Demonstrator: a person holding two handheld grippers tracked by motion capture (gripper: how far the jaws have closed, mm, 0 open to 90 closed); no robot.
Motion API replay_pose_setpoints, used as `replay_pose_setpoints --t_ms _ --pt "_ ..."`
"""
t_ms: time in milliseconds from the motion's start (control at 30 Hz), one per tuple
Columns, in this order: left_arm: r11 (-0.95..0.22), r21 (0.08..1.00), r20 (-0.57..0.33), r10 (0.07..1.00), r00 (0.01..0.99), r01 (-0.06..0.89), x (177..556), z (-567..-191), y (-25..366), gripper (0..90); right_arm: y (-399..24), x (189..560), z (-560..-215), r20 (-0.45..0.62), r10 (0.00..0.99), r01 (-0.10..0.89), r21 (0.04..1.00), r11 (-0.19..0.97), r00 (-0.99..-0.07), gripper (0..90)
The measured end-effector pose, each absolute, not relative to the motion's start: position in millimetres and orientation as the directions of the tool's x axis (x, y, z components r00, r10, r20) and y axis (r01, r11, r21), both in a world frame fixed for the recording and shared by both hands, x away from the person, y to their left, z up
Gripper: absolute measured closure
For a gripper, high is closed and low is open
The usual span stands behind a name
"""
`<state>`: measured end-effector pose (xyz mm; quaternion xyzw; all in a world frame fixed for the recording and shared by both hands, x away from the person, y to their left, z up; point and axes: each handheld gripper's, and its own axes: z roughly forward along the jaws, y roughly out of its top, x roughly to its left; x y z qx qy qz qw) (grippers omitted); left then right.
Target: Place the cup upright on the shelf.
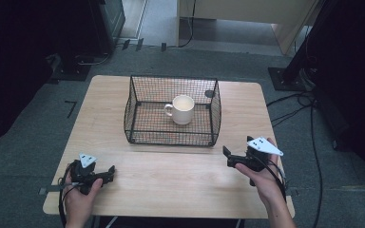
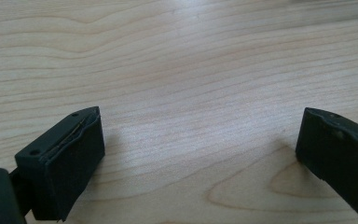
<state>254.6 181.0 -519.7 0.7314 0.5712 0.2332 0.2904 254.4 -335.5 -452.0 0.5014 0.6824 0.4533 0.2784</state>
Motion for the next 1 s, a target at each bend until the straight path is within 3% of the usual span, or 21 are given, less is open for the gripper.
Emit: replay_pose_setpoints --t_ms 1000 --pt "-0.181 0.69 0.011 0.971 0.24 0.701 254.6 -519.6 181.2 1.5 -402.6 220.2 -501.6 0.079 0.982 0.529 0.848 0.025 -0.173 0.0"
